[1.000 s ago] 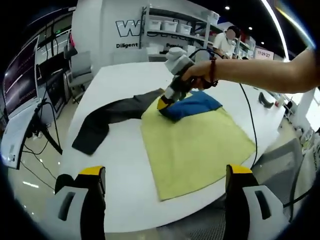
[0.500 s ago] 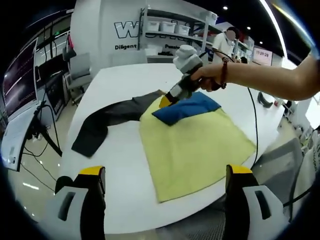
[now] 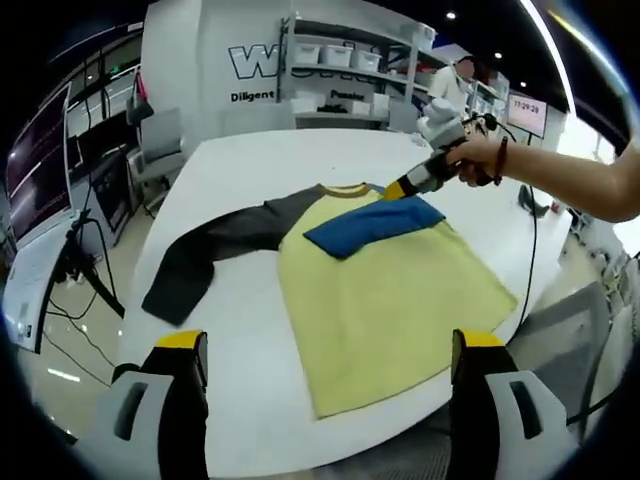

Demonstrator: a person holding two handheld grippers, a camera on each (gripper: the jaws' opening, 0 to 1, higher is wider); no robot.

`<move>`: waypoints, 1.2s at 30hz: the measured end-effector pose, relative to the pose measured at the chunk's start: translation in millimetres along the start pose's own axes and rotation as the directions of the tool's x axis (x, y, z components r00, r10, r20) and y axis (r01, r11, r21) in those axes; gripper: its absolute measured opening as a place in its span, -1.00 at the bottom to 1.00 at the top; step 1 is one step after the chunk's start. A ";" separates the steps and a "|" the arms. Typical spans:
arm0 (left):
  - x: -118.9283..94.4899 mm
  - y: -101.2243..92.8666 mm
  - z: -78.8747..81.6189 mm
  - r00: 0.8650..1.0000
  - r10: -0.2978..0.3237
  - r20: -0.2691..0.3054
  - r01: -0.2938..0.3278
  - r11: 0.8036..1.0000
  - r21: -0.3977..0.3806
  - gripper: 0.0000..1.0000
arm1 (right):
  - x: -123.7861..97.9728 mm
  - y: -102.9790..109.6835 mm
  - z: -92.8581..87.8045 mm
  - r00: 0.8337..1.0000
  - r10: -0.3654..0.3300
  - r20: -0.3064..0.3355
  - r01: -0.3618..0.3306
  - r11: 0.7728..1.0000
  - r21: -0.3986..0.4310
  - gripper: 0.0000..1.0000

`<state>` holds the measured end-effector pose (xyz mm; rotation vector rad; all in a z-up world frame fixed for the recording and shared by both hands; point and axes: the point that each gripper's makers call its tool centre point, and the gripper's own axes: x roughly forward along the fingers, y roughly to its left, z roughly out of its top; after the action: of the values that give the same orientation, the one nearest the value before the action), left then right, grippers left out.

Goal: Fold the garment on the visible template until the final outline fits inside the template.

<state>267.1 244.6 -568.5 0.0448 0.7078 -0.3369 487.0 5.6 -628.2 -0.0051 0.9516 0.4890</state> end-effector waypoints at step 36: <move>0.2 -4.8 -0.3 1.000 -0.024 -0.014 0.025 0.999 0.030 0.97 | -19.6 -94.1 -74.1 0.982 -0.168 -0.086 0.175 0.981 0.085 -1.00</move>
<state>265.6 240.0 -568.4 0.0667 0.7175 -0.3711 457.8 -102.0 -676.0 -0.0232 1.0400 0.2869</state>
